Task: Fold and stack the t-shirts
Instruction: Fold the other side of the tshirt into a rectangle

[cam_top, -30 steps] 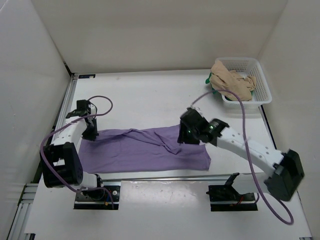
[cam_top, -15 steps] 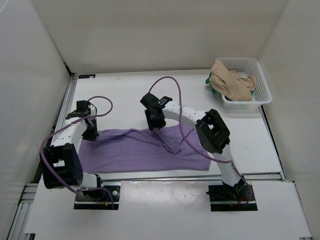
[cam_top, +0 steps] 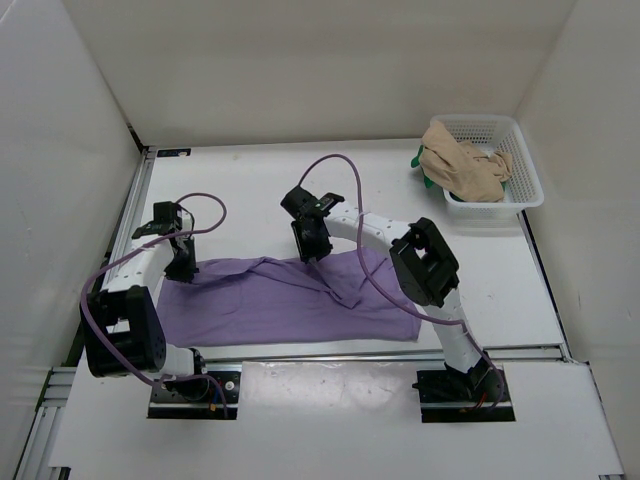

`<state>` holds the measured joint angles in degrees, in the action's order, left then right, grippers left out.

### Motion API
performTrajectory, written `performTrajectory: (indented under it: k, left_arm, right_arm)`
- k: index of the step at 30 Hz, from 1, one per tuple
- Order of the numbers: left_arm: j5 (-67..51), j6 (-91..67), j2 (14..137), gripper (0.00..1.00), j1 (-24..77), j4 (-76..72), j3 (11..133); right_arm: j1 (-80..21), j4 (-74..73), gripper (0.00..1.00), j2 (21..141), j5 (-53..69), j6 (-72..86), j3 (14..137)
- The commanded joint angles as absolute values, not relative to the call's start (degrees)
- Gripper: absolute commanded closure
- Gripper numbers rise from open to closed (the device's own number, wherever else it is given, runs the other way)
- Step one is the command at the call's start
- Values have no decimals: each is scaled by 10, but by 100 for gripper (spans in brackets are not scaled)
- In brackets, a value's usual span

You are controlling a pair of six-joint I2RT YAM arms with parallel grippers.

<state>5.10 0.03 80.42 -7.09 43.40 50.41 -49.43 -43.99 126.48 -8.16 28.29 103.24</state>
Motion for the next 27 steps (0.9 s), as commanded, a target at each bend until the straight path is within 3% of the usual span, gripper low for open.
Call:
performTrajectory:
  k: [1, 4, 6, 7, 13, 20, 25, 27]
  left_arm:
    - [45, 0, 784, 90, -69, 427, 508]
    - [45, 0, 779, 90, -69, 427, 508]
    - [45, 0, 779, 90, -69, 427, 519]
    - [45, 0, 779, 90, -69, 427, 519]
    - [50, 0, 798, 90, -69, 427, 589]
    - [84, 0, 832, 90, -69, 427, 651]
    - [84, 0, 852, 90, -69, 417, 651]
    - [90, 0, 879, 90, -69, 410, 666]
  right_arm:
    - [-494, -444, 60, 1267, -63, 285, 1030]
    - [-494, -444, 66, 1279, -70, 285, 1035]
    - [-494, -451, 83, 1284, -76, 290, 1042]
    - [-494, -457, 100, 1284, -76, 296, 1042]
    - [-432, -464, 100, 1189, -67, 357, 989]
    - [-329, -413, 100, 954, -55, 422, 780]
    - [-253, -388, 100, 862, -54, 449, 630]
    - [-208, -382, 100, 856, -37, 449, 629]
